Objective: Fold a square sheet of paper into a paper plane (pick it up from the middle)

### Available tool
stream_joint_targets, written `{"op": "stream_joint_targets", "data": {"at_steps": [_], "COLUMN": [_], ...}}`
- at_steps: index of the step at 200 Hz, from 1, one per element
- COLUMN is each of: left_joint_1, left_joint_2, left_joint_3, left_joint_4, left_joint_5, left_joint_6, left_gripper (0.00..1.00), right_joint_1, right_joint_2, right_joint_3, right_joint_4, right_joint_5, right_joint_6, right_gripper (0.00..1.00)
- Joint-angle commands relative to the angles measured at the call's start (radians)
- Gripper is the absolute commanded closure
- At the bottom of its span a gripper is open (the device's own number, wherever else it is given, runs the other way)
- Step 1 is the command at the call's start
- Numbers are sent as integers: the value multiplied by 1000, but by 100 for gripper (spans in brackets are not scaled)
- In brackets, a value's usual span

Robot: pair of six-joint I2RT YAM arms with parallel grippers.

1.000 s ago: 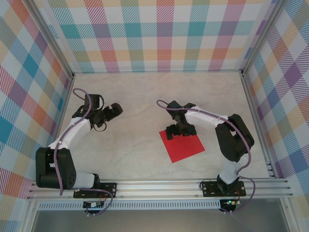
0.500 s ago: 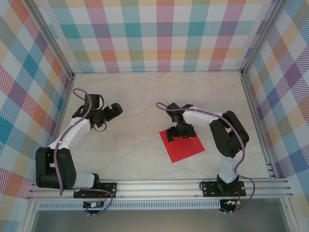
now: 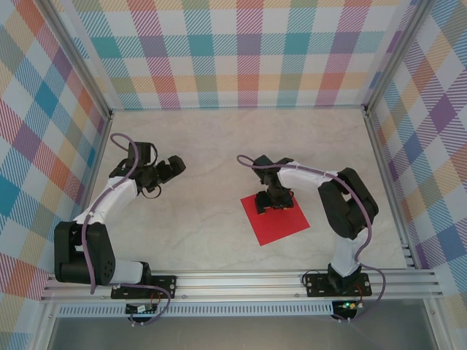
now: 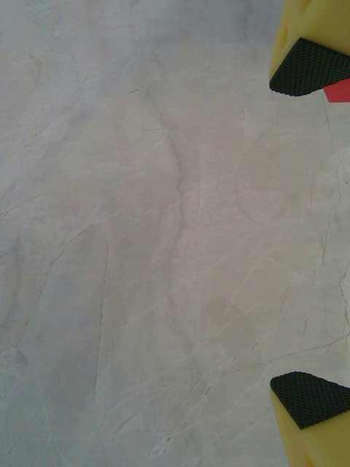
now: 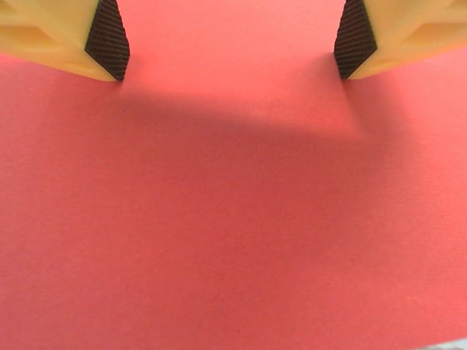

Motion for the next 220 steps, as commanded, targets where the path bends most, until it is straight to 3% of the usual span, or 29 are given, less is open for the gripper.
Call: {"op": "stream_joint_targets", "data": {"at_steps": [1, 44, 59, 82, 109, 158, 220], "left_joint_1": [-11, -10, -10, -12, -11, -12, -12], "left_joint_2": [5, 7, 7, 8, 13, 19, 23], "left_joint_3": [7, 3, 2, -1, 1, -1, -1], "left_joint_4": [-20, -18, -19, -14, -12, -12, -10], "left_joint_5": [21, 21, 21, 21, 25, 30, 33], "left_joint_6": [-13, -15, -16, -18, -19, -21, -23], "left_gripper": [0, 0, 0, 0, 0, 0, 0], "right_joint_1": [-9, -12, -11, -11, -12, -13, -11], "right_joint_2": [67, 34, 0, -73, -109, -45, 51], "right_joint_3": [-69, -53, -39, -24, -22, -46, -39], "right_joint_4": [29, 7, -7, -20, -28, -22, -45], "right_joint_5": [-17, -1, -2, -32, -36, -73, 4], "right_joint_6": [1, 0, -10, -48, -68, -76, -38], "right_gripper": [28, 33, 28, 11, 5, 2, 7]}}
